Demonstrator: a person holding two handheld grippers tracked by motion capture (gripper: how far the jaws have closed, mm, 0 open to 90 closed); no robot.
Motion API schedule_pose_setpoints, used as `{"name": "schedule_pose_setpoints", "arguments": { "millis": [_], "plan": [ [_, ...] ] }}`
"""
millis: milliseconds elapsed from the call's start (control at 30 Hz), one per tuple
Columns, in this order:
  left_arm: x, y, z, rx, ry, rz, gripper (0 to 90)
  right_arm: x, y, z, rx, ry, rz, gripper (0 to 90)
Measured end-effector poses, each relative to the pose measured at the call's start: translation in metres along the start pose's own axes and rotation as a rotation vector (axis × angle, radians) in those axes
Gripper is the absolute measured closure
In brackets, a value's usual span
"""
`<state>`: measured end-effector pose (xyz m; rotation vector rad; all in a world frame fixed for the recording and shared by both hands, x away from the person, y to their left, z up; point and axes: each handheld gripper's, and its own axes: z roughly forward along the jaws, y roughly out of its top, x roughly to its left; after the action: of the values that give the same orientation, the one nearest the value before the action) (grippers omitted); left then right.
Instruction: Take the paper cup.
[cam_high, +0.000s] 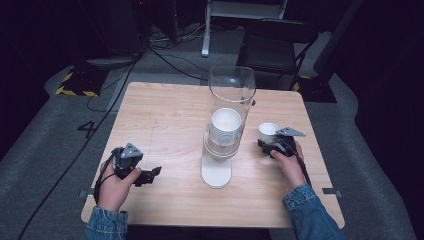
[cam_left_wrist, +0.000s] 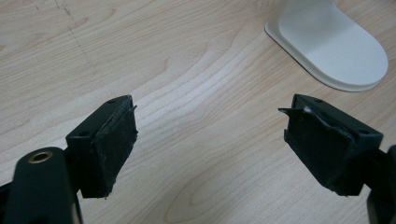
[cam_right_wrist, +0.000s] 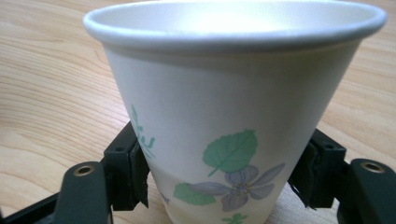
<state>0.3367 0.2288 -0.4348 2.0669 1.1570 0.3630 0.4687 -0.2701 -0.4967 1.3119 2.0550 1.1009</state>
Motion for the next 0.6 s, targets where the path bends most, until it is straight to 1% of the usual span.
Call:
{"name": "schedule_pose_setpoints", "arguments": {
  "millis": [100, 233, 333, 367, 467, 533, 600],
  "plan": [
    [0.0004, -0.0001, -0.0005, 0.001, 0.001, -0.005, 16.8, -0.0007, -0.0015, 0.0016, 0.007, -0.005, -0.004, 31.6],
    [0.0011, 0.0005, -0.0005, 0.004, -0.002, 0.003, 16.8, -0.0001, -0.0027, 0.0025, 0.016, -0.005, -0.007, 31.3],
    [0.0008, 0.0010, -0.0001, 0.003, -0.005, 0.006, 16.8, 0.0006, -0.0032, 0.0033, 0.032, -0.005, -0.022, 30.6],
    [0.0007, 0.0011, -0.0001, 0.004, -0.005, 0.005, 16.8, 0.0009, -0.0032, 0.0033, 0.032, -0.001, -0.026, 29.7],
    [0.0006, 0.0016, 0.0002, 0.001, -0.006, 0.001, 16.8, 0.0030, -0.0032, 0.0031, 0.041, 0.009, -0.045, 21.0],
    [0.0005, 0.0017, 0.0005, -0.002, -0.006, 0.001, 16.8, 0.0038, -0.0025, 0.0021, 0.032, -0.006, -0.053, 15.7],
    [0.0008, 0.0019, 0.0006, -0.002, -0.007, 0.002, 16.8, 0.0043, -0.0012, -0.0003, 0.022, -0.005, -0.053, 16.1]
  ]
}}
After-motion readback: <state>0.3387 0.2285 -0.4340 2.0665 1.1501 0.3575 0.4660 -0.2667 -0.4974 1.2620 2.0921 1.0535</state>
